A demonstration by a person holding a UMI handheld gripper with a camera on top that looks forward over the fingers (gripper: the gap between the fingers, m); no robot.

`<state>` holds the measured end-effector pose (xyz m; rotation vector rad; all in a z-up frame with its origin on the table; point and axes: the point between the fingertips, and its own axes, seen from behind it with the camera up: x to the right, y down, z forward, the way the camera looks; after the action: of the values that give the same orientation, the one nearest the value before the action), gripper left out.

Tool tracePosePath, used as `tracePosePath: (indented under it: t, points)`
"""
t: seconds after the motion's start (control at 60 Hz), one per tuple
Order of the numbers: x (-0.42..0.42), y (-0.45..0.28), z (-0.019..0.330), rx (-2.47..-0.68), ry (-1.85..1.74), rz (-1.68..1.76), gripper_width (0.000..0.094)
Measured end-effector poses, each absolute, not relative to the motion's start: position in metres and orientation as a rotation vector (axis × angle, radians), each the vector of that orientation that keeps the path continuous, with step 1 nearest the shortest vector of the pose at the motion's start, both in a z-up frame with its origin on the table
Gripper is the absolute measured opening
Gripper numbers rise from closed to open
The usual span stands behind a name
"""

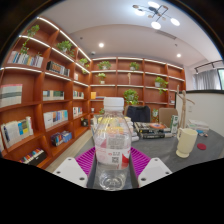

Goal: Pour water

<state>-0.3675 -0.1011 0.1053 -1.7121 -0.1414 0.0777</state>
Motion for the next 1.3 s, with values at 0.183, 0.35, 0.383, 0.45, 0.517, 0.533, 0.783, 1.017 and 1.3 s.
tracePosePath:
  t: [0.183,0.35,0.383,0.45,0.517,0.533,0.783,1.017,1.3]
  points:
    - [-0.373,-0.1,0.104,-1.693,-0.157,0.141,0.0364]
    - [-0.369,-0.1,0.106,-1.702,-0.125,0.194,0.0364]
    - [-0.364,-0.099,0.107,-1.71,-0.113,0.204,0.0365]
    - [-0.357,-0.092,0.106,-1.733,-0.079,0.216,0.0364]
    - [-0.339,-0.086,0.108,-1.756,-0.014,0.254,0.0364]
    - [-0.335,-0.083,0.11,-1.755,0.01,0.272,0.0364]
    - [-0.257,-0.038,0.165,-1.572,0.574,0.781,0.0364]
    - [-0.187,-0.007,0.212,-1.226,1.039,1.212,0.0363]
    - [-0.138,0.028,0.213,-0.891,1.379,1.516,0.0383]
